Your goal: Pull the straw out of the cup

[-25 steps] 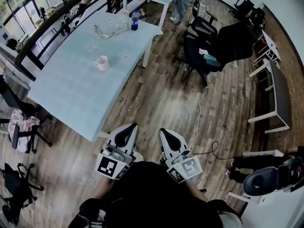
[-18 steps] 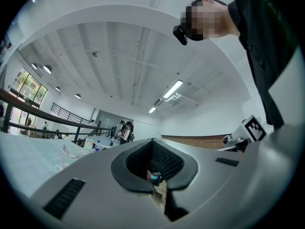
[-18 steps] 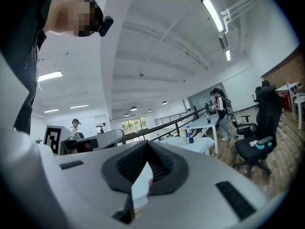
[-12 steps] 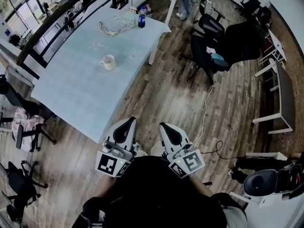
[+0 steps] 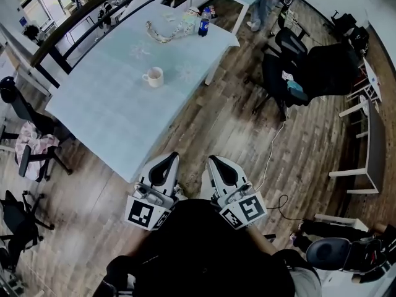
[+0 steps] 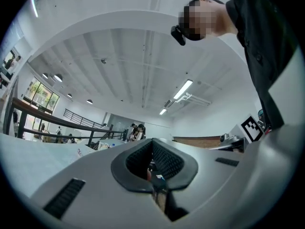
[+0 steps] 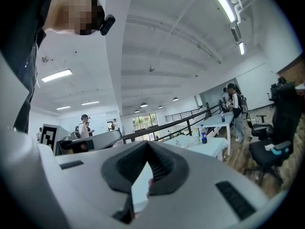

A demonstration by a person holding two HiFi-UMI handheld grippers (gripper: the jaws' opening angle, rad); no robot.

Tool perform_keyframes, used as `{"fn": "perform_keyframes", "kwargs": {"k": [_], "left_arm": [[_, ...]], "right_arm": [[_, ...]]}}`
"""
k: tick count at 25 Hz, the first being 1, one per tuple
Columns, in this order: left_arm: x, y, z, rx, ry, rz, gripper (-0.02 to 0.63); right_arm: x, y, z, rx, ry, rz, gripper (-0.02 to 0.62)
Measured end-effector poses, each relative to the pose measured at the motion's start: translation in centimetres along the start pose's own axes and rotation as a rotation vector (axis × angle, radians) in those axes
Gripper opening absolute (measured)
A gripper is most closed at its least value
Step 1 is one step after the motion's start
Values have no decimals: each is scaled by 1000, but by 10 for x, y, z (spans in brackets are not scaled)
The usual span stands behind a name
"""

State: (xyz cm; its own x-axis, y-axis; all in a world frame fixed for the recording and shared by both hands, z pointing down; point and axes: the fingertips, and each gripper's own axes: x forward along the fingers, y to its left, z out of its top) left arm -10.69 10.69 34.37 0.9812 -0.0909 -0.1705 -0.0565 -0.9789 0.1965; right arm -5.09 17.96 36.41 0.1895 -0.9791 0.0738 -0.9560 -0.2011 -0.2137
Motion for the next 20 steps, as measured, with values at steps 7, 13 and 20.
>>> {"fn": "perform_keyframes", "kwargs": {"k": [7,13,20], "left_arm": [[28,21,-5,15,-5,80,12],[75,31,-15,25,-6,138,12],[136,46,-20,55,-21,235,12]], "right_arm": [[36,-25,4,4,9,87,9],[63,-72,12,7,31,147,9],[98,-131,23,4,58,247,9]]}}
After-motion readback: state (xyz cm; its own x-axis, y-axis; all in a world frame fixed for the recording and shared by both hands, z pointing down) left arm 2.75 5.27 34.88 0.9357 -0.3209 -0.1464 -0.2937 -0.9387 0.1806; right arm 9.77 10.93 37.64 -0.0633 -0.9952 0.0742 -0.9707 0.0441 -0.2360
